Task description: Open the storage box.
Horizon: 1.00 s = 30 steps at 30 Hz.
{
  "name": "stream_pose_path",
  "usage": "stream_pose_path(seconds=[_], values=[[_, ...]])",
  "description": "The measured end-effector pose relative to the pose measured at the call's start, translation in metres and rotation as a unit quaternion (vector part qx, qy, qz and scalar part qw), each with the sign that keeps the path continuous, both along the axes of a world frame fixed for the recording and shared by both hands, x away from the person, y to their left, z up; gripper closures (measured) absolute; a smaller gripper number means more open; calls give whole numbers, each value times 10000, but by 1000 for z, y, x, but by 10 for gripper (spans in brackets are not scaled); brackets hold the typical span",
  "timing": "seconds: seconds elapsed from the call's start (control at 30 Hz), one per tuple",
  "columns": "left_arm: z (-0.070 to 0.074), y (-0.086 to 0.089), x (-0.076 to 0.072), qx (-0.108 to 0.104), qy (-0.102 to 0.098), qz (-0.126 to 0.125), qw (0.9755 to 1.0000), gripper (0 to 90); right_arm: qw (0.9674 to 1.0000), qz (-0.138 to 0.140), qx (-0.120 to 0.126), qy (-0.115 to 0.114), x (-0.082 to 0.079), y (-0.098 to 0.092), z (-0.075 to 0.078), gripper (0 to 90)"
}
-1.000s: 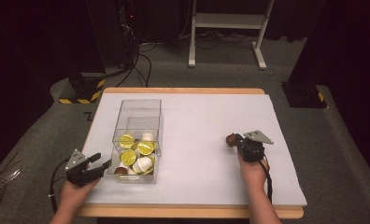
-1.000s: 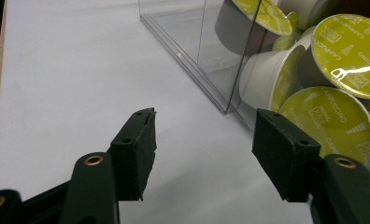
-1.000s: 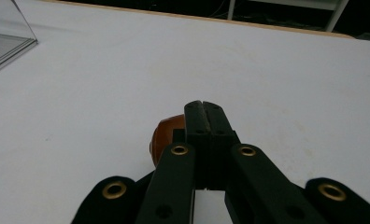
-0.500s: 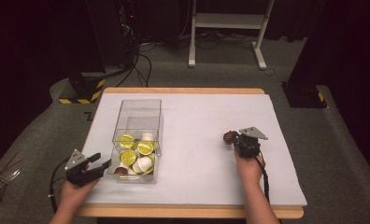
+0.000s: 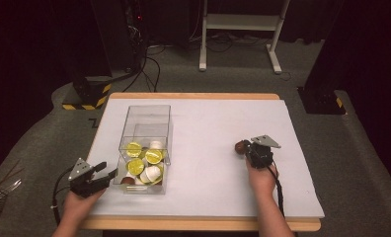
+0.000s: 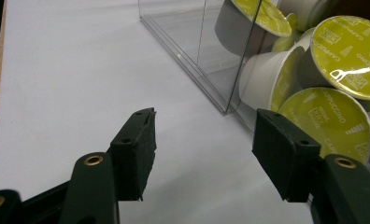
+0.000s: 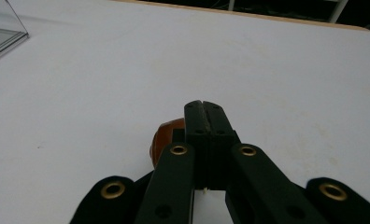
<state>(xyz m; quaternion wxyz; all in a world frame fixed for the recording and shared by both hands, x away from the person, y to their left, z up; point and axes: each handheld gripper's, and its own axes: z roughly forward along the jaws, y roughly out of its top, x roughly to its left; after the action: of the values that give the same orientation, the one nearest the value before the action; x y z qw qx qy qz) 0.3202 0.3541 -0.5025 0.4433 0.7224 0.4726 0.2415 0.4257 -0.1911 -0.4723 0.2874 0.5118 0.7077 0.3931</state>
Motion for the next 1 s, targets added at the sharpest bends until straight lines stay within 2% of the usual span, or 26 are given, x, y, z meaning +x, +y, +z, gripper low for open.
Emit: stream_pose_path(seconds=[0.27,0.37,0.77,1.0], values=[[0,0,0,2,13,-3,10000,398,9998,56,156,55,-2,2,0,878],[0,0,0,22,14,-17,10000,398,9997,109,221,8,-3,3,1,862],[0,0,0,32,-2,-19,10000,398,9994,209,239,-106,-11,8,6,840],[0,0,0,28,-5,-24,10000,397,9994,254,211,-76,-16,8,8,821]])
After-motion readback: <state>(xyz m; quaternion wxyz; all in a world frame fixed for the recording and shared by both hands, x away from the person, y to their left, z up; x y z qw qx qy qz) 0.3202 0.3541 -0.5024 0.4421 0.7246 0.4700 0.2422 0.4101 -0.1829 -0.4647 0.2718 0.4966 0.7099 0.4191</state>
